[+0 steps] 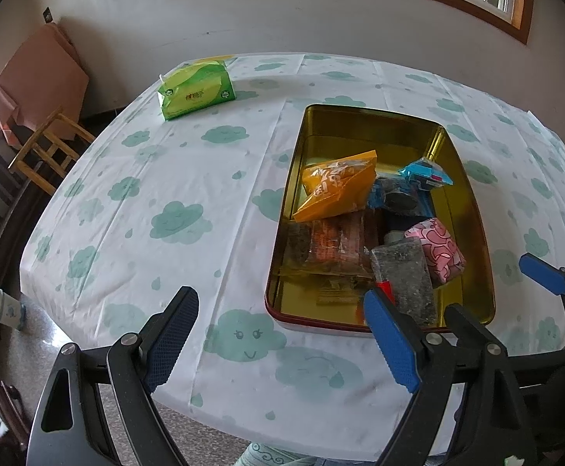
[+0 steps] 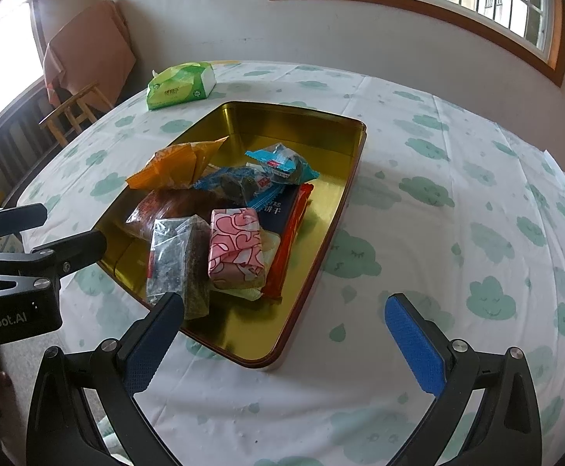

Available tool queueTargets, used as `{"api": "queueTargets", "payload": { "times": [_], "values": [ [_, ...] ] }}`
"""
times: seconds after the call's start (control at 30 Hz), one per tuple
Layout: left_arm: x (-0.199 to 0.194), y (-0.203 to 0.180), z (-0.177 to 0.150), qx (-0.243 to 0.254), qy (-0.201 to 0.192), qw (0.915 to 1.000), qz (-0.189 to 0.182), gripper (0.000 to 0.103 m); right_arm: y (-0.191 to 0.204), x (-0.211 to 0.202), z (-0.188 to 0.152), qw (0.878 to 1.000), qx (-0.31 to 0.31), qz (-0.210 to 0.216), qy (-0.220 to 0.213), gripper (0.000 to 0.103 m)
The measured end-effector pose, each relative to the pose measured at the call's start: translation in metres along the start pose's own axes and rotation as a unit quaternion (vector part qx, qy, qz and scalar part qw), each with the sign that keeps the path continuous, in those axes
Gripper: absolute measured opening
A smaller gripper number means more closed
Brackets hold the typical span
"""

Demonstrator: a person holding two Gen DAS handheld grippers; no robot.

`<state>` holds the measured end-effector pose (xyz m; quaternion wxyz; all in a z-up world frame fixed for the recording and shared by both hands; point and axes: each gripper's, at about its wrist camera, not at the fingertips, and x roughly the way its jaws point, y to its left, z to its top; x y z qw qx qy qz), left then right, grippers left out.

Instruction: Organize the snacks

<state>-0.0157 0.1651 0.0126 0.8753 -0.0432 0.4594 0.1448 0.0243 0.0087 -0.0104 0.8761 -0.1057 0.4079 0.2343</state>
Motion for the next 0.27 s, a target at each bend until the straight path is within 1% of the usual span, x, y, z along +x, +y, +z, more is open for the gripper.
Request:
{"api": "queueTargets", "payload": {
  "times": [0.27],
  "values": [
    [0.0001,0.0004,-0.0019,0.001,0.002,1.0000,-0.002,0.085,-0.0006,0.0003,-0.0001,1.000,0.000,0.000,0.000,0.103]
  ]
}}
